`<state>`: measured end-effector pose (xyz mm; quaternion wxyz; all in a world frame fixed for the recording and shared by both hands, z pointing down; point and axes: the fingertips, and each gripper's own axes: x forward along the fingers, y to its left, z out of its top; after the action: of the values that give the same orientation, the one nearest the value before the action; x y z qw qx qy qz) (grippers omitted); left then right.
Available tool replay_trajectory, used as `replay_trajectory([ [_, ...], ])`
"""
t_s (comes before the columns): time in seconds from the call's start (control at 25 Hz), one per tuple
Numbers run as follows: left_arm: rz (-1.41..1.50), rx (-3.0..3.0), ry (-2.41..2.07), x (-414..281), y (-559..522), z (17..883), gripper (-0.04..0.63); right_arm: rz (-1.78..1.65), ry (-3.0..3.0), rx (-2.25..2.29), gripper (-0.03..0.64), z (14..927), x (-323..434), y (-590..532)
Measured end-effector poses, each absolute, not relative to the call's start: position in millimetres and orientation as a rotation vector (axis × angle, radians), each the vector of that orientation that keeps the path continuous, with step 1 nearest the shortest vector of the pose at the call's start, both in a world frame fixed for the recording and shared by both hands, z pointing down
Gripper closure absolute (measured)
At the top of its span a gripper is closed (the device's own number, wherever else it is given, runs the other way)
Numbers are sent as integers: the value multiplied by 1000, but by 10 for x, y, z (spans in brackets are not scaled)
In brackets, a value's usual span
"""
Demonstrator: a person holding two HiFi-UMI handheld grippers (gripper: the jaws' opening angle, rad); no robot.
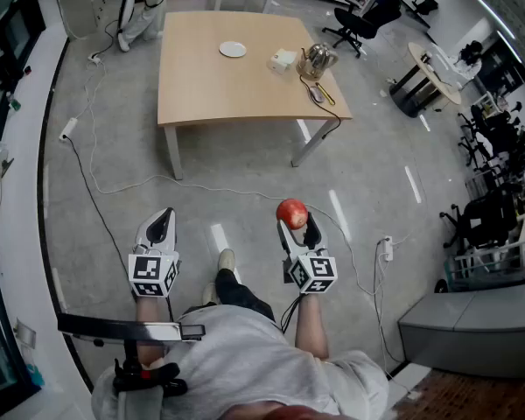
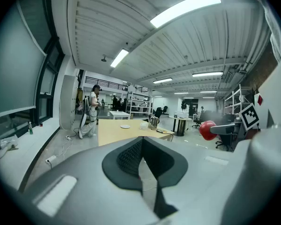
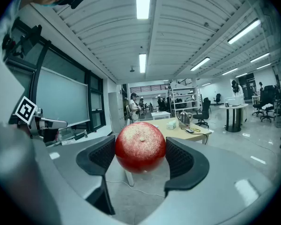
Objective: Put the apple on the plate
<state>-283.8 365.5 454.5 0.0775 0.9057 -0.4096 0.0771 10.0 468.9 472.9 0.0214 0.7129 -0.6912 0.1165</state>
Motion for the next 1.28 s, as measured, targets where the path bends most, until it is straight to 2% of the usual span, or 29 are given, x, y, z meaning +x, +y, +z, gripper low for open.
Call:
replay_trajectory([
  [0.88, 212, 2755, -1226, -1540, 2466, 4293, 575, 289, -2303, 2103, 275, 4608, 979, 3313],
  [1.28, 252, 2763, -1235, -1186, 2153, 4330, 575, 286, -2354, 2062, 273, 4652, 1206, 2918],
])
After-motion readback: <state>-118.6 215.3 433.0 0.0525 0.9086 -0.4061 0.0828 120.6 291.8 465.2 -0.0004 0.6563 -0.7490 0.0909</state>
